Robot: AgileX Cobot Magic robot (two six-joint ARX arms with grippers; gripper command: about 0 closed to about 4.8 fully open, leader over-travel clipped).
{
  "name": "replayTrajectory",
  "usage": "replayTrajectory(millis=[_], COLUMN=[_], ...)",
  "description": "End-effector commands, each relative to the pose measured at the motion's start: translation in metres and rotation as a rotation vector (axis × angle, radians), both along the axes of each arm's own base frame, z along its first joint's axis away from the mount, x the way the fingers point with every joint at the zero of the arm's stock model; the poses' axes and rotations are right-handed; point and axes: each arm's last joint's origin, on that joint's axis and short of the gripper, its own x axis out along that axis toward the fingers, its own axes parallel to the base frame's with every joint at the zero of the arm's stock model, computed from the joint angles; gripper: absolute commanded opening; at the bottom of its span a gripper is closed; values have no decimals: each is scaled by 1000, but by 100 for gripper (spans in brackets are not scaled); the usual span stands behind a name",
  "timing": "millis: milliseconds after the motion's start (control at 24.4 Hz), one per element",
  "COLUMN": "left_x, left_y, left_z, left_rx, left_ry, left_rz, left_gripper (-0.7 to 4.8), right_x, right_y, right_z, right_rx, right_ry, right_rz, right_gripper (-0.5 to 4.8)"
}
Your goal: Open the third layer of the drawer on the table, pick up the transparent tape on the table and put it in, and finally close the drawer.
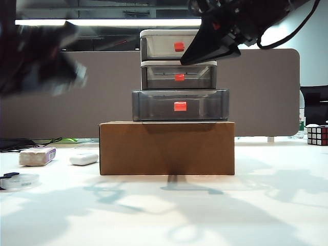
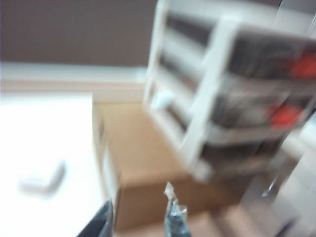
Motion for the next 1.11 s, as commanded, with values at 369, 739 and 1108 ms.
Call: replayTrajectory(millis=[369, 739, 1108], left_x=[23, 27, 25], left_y=[43, 80, 107], left_z=[-9, -28, -44], left_rx=[-6, 233, 306], left_ry=[125, 206, 303], left_rz=[-32, -108, -113], left_gripper=[128, 314, 408], right_x=[-4, -6, -6], right_y=[-2, -4, -3], right_z=[6, 2, 2], right_rx=[4, -19, -4], right_ry=[-4, 36, 48], right_rz=[3, 1, 21], right_gripper=[-5, -5, -5])
